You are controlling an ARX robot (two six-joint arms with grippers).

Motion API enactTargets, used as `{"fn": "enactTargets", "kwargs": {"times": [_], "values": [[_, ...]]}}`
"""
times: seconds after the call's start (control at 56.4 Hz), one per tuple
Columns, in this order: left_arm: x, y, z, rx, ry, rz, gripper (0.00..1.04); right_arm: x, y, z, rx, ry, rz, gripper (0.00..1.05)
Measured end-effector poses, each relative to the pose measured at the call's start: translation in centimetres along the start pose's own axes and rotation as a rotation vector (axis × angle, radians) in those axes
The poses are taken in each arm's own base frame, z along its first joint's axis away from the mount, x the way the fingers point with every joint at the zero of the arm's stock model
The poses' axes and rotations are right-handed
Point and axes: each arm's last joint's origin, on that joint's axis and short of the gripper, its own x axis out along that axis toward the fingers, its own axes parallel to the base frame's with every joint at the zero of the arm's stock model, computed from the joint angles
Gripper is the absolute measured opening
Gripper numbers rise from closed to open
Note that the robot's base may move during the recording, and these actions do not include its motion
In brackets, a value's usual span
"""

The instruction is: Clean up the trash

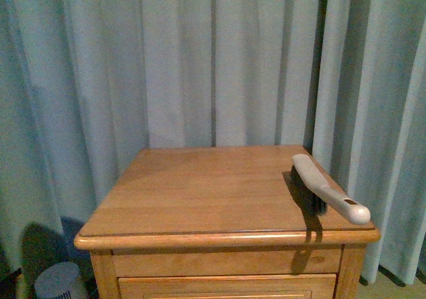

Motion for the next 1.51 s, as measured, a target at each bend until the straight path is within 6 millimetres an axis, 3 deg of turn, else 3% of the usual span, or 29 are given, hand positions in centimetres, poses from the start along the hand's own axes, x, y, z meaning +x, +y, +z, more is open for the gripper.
{"fn": "enactTargets", "kwargs": {"times": [0.177,0.372,0.585,0.638,0.691,0.851,1.117,1.312,1.507], "values": [[0.0,0.0,0.0,-0.003,-0.002,-0.003,0.28,1.7,2.4,5.3,0.023,0.018,0.138,0.97],[0.0,0.0,0.0,-0.007,-0.003,-0.003,0.28,6.9,6.7,10.8,0.043,0.272,0.253,0.97],[0.0,0.0,0.0,-0.007,-0.003,-0.003,0.28,12.7,12.2,13.6,0.052,0.550,0.309,0.97],[0.0,0.0,0.0,-0.007,-0.003,-0.003,0.28,14.6,14.5,14.1,0.051,0.604,0.319,0.97],[0.0,0.0,0.0,-0.007,-0.003,-0.003,0.28,16.2,16.6,14.0,0.053,0.647,0.319,0.97],[0.0,0.0,0.0,-0.007,-0.003,-0.003,0.28,17.9,19.6,12.3,0.076,0.725,0.321,0.97],[0.0,0.0,0.0,-0.007,-0.003,-0.003,0.28,18.2,23.0,9.7,0.118,0.804,0.358,0.97],[0.0,0.0,0.0,-0.007,-0.003,-0.003,0.28,18.0,24.0,8.8,0.120,0.820,0.357,0.97],[0.0,0.0,0.0,-0.007,-0.003,-0.003,0.28,18.2,23.9,8.6,0.127,0.817,0.340,0.73]]}}
